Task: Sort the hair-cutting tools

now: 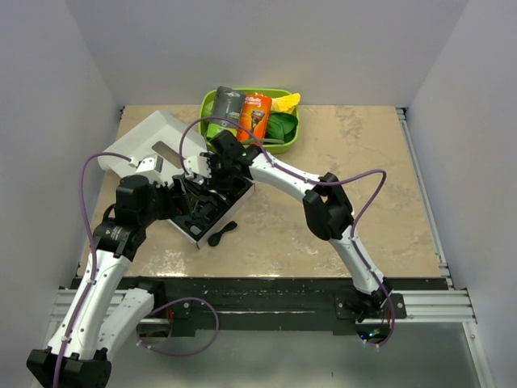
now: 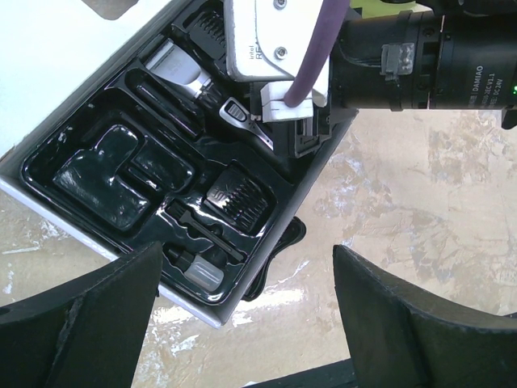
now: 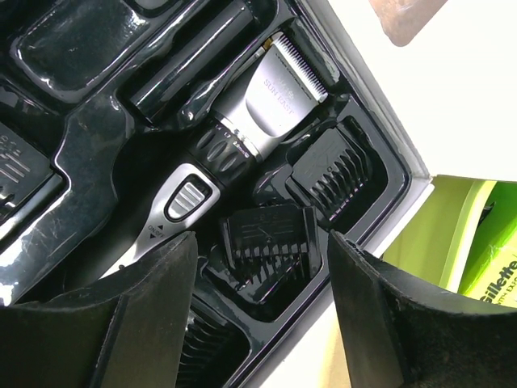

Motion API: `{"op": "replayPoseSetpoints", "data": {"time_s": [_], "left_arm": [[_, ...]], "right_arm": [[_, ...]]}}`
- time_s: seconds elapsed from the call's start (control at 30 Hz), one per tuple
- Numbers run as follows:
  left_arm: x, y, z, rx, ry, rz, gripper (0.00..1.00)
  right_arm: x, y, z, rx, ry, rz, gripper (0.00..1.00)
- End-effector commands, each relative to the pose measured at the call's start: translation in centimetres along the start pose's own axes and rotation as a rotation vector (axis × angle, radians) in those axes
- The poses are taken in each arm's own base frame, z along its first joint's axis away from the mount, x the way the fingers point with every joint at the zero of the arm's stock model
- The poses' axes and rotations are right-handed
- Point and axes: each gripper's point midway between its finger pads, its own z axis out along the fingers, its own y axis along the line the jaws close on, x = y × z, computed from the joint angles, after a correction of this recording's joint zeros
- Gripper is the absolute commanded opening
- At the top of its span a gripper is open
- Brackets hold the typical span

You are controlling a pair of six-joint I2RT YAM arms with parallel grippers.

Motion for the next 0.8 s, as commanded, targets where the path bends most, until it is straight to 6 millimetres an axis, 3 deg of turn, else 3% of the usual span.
{"op": "replayPoseSetpoints", "data": {"time_s": [0.0, 0.17, 0.4, 0.5, 0.53, 0.6, 0.63, 0.67, 0.77], "left_arm": [[-1.1, -0.8, -0.3, 0.033, -0.041, 0.008, 0.91], [-2.1, -1.0, -0.8, 0.03, -0.067, 0.016, 0.91], [-3.2, -1.0, -0.6, 0.012, -0.091, 0.021, 0.91], [-3.7, -1.0, -0.3, 0.007, -0.1, 0.021, 0.91], [-3.9, -0.9, -0.2, 0.001, -0.106, 0.024, 0.91], [-4.2, -0.8, 0.2, -0.01, -0.106, 0.025, 0.91], [-4.2, -0.7, 0.4, -0.016, -0.103, 0.024, 0.91], [-4.3, -0.7, 0.6, -0.019, -0.098, 0.024, 0.9], [-4.5, -0.8, 0.8, -0.016, -0.103, 0.023, 0.88]], "right_arm": [[-3.8, -1.9, -4.2, 0.064, -0.106, 0.023, 0.68], [-6.1, -2.5, -7.5, 0.108, -0.185, 0.098, 0.69], [-7.2, -3.3, -12.1, 0.198, -0.201, 0.334, 0.65], [-7.2, -3.4, -12.7, 0.224, -0.204, 0.463, 0.55], [-7.2, -3.4, -12.7, 0.232, -0.206, 0.542, 0.42], [-7.8, -3.9, -12.7, 0.244, -0.226, 0.619, 0.27], [-7.8, -4.0, -12.3, 0.248, -0.229, 0.677, 0.09], [-8.0, -4.4, -12.2, 0.264, -0.242, 0.715, 0.0], [-7.8, -5.0, -10.5, 0.292, -0.259, 0.836, 0.0]]}}
